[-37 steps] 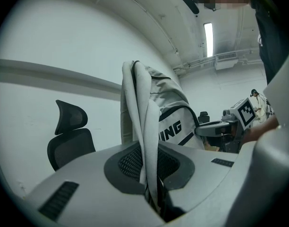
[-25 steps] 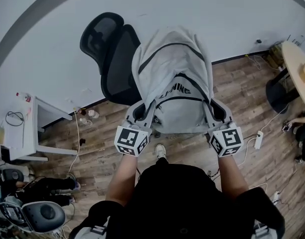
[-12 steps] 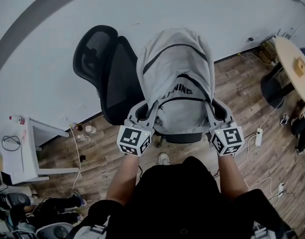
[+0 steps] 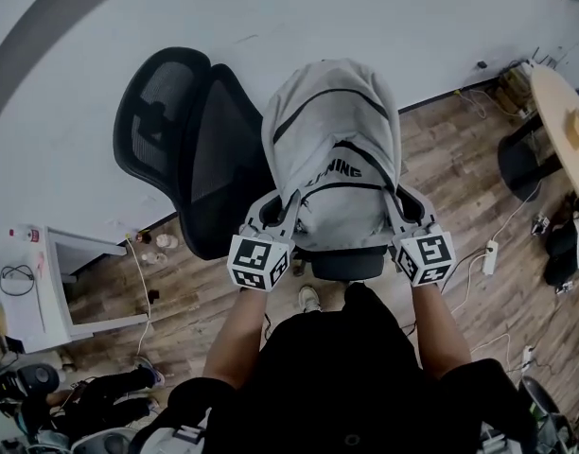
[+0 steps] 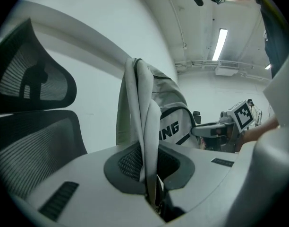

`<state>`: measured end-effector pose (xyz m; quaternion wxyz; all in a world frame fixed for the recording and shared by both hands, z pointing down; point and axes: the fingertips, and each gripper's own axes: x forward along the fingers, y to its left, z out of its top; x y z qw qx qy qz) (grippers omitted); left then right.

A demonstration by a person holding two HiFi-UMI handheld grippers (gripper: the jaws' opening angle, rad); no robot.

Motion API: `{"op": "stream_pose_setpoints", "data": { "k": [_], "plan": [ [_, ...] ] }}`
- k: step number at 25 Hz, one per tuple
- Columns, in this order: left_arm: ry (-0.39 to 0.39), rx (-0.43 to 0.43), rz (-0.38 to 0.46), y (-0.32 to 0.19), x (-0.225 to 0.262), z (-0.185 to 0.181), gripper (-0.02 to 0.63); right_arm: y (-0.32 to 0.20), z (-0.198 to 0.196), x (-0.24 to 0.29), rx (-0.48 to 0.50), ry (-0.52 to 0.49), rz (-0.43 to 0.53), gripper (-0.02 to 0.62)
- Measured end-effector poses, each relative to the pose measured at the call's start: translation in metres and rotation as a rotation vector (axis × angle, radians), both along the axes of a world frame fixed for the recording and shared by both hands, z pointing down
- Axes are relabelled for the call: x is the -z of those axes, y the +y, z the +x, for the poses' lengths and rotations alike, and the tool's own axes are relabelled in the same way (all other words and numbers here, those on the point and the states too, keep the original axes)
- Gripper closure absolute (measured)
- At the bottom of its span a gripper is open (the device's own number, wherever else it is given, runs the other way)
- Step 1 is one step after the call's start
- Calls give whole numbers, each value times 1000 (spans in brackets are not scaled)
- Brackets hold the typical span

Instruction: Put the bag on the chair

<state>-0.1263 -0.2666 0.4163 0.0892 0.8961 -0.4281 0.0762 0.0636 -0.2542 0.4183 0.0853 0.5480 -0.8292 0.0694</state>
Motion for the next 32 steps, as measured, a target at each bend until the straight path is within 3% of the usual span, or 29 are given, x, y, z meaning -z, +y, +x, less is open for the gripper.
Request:
{"op": "stream_pose_setpoints", "data": {
  "k": [12, 32],
  "plan": [
    [-66, 69, -172, -40, -85, 0, 561, -47, -3, -92, 115, 18, -208, 518],
    [-116, 156, -420, -56, -222, 12, 561, -76, 7, -231, 178, 7, -436, 527]
  ]
}}
